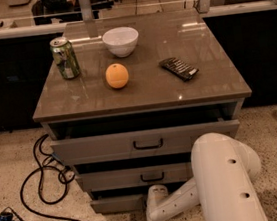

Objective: Open bottom drawer

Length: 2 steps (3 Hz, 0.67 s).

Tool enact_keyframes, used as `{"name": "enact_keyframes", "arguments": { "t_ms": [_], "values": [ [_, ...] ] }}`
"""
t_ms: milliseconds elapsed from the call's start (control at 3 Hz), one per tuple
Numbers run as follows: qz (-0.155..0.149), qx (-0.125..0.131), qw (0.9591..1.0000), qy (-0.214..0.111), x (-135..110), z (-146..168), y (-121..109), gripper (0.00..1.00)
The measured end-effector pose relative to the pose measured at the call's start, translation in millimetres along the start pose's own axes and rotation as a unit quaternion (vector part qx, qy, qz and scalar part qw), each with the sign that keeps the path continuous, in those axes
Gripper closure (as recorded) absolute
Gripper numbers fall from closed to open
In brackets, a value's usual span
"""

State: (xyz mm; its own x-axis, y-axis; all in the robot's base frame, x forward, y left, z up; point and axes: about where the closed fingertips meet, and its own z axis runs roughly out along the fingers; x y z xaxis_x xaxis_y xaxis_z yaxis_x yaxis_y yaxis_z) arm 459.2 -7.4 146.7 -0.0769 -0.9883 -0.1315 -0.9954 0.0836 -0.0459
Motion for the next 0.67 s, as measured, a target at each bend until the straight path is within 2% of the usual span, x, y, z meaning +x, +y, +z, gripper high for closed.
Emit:
{"name": "enact_keyframes", "arguments": {
  "t_ms": [667],
  "values": [
    [0.0, 0.0, 1.0, 0.0, 0.0, 0.0, 0.1, 1.0]
  ]
}}
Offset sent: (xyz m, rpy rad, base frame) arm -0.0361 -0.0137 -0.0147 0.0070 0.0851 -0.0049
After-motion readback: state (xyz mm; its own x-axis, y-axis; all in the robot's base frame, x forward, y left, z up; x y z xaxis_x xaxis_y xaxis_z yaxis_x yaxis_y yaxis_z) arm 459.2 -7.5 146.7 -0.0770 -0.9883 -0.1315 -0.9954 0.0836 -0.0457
